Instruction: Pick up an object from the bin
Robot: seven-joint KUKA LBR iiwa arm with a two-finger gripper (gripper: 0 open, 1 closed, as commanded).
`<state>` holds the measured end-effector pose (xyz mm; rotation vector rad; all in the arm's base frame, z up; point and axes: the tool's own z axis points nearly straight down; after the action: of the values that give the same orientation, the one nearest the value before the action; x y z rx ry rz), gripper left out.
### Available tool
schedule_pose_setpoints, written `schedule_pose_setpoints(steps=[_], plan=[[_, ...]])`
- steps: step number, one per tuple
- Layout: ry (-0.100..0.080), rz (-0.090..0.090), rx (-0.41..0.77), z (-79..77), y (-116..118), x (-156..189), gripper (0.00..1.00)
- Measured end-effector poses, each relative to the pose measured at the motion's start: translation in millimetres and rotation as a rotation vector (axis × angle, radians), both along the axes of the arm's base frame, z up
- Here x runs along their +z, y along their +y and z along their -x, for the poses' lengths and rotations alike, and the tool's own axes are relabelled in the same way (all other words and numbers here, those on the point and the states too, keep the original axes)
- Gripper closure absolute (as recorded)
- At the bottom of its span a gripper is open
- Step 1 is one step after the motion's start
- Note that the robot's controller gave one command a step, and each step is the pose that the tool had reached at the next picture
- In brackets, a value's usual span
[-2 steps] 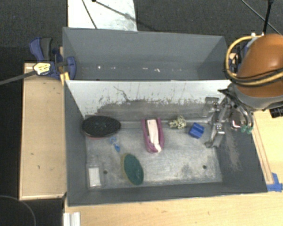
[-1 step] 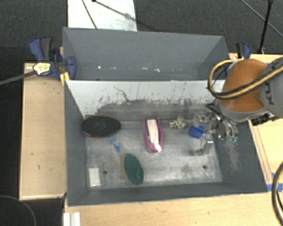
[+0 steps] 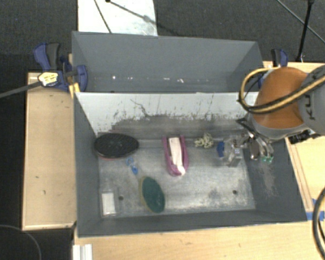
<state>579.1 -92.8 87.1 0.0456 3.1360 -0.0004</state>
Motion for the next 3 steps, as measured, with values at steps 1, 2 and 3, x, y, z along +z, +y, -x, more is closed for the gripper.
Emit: schedule_pose_setpoints(steps=[1, 2, 3], plan=[[-0.004, 0.003, 0.336, 25.8, 10.2, 128.5, 1.0], [0.007, -0.001, 0.246, 29.8, 4.3, 73.0, 1.0], [0.002, 0.0, 0.246, 28.6, 4.4, 75.3, 0.0]])
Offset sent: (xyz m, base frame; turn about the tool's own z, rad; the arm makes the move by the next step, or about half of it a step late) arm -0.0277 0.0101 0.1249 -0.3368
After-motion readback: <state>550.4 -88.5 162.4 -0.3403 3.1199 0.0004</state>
